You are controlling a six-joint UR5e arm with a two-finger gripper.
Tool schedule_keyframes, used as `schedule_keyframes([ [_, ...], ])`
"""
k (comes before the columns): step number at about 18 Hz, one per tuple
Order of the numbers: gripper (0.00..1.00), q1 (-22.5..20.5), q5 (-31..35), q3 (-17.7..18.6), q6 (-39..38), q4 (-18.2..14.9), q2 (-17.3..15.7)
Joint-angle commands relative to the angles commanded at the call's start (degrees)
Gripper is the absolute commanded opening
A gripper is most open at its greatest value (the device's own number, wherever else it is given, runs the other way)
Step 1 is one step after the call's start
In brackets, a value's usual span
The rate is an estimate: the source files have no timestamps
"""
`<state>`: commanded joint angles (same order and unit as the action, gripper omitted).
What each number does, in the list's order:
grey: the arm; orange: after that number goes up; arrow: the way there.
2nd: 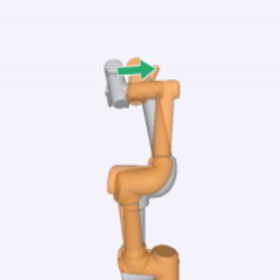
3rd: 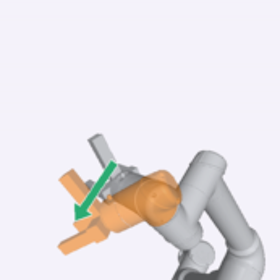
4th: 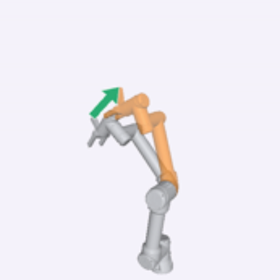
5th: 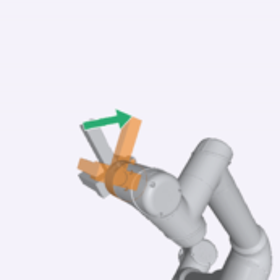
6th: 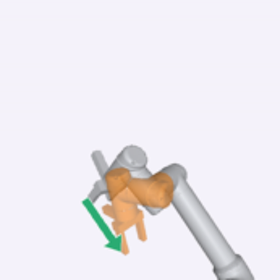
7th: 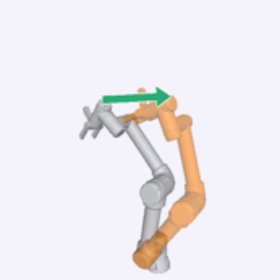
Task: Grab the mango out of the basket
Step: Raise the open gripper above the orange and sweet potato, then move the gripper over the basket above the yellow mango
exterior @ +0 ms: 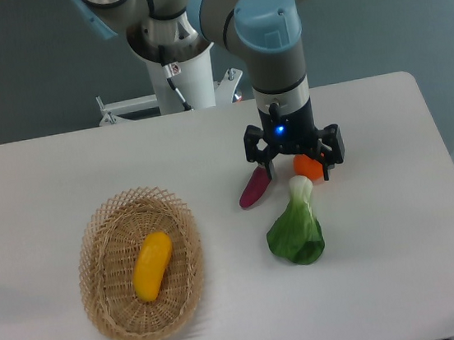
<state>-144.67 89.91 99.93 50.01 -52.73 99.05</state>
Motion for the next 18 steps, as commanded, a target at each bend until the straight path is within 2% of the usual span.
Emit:
schedule_keyframes([
  [4,1.0,0.1,0.0,0.5,-1.5,1.1,0.3],
  [10,1.0,1.1,-0.4,1.8,-2.9,1.0,0.3],
  [14,1.0,2.6,-0.4,2.5,-3.3,1.5,1.8],
  [18,1.0,6.3,-0.3,2.5,-12.3,4.3,4.4],
])
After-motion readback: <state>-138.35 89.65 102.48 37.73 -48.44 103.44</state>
